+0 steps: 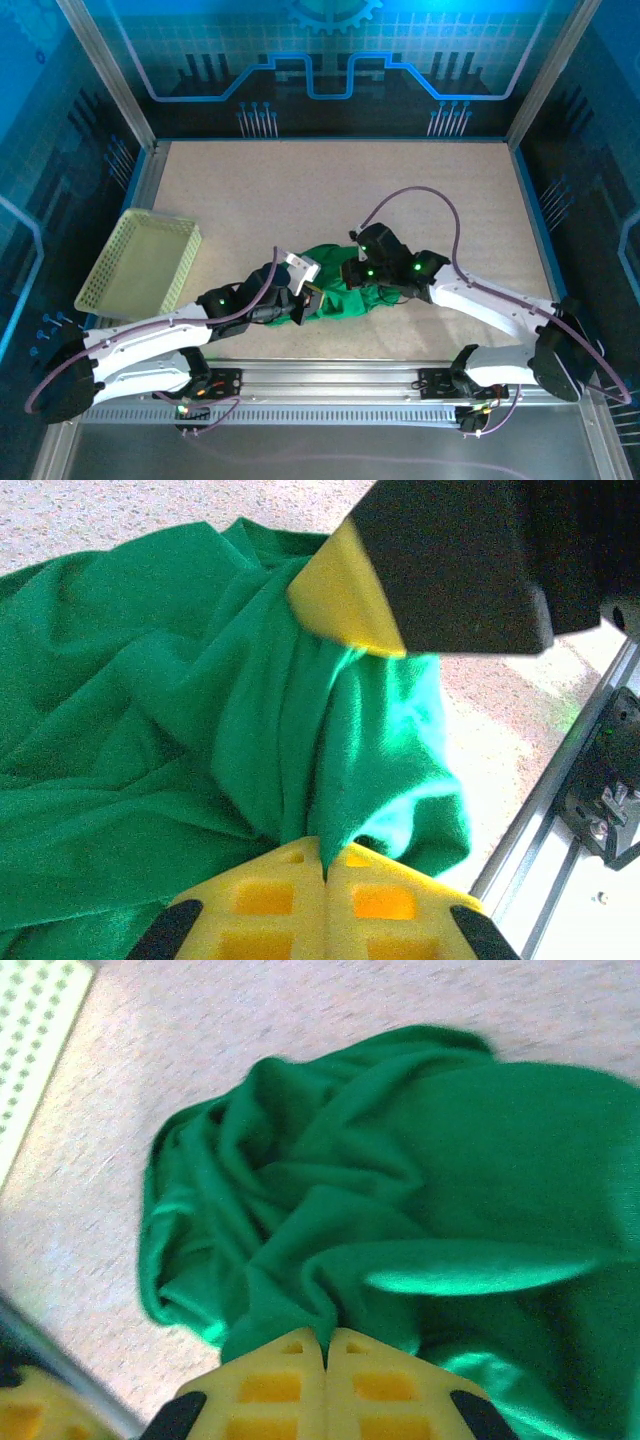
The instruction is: Fold the inside-out t-shirt
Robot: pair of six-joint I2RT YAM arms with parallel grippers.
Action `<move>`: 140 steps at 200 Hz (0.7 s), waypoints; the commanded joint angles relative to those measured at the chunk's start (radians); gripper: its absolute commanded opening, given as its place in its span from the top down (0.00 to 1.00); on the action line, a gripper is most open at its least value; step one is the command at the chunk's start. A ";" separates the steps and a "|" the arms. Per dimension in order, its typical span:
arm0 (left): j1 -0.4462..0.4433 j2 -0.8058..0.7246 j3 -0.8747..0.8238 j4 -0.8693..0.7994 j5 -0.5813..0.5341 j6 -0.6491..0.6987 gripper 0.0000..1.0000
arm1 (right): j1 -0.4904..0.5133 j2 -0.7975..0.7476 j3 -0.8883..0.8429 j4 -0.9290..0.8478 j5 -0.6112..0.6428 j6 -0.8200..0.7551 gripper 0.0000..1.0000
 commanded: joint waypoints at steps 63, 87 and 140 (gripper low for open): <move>-0.004 -0.108 0.052 -0.061 -0.075 0.017 1.00 | -0.071 0.031 0.052 -0.188 0.251 0.091 1.00; -0.003 -0.147 0.119 -0.105 -0.126 0.042 1.00 | -0.078 -0.010 0.041 -0.135 0.190 -0.006 0.84; 0.022 -0.007 0.291 -0.227 -0.204 0.048 0.99 | 0.079 -0.262 -0.067 -0.008 0.188 -0.170 0.34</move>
